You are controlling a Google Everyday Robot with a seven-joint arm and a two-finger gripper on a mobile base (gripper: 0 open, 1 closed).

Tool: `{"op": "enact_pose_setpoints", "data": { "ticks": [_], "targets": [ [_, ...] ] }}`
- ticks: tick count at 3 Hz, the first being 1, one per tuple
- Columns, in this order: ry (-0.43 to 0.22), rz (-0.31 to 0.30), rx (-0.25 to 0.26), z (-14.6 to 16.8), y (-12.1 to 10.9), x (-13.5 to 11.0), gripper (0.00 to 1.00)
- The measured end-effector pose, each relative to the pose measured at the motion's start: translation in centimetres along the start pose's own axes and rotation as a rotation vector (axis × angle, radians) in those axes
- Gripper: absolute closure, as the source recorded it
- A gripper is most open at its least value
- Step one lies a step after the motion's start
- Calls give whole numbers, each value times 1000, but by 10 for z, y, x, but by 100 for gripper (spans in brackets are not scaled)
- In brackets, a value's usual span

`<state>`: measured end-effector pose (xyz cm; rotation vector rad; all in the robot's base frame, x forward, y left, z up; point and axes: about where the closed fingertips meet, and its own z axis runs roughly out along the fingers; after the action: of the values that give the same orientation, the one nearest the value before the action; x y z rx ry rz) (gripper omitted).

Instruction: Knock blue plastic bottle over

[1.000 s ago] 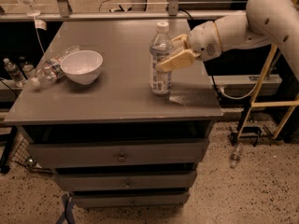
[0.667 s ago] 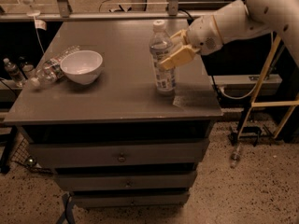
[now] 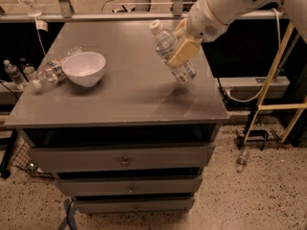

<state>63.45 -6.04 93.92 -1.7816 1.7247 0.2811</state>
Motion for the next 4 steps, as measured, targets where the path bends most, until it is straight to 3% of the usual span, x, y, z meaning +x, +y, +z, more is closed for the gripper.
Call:
{"op": "enact_pose_setpoints", "data": {
  "ticks": [1, 2, 3, 4],
  "targets": [
    [204, -90, -7, 13, 11, 5, 100],
    [418, -183, -56, 33, 27, 27, 100],
    [572, -266, -116, 49, 38, 47, 100],
    [651, -329, -189, 64, 48, 58, 100]
  ]
}}
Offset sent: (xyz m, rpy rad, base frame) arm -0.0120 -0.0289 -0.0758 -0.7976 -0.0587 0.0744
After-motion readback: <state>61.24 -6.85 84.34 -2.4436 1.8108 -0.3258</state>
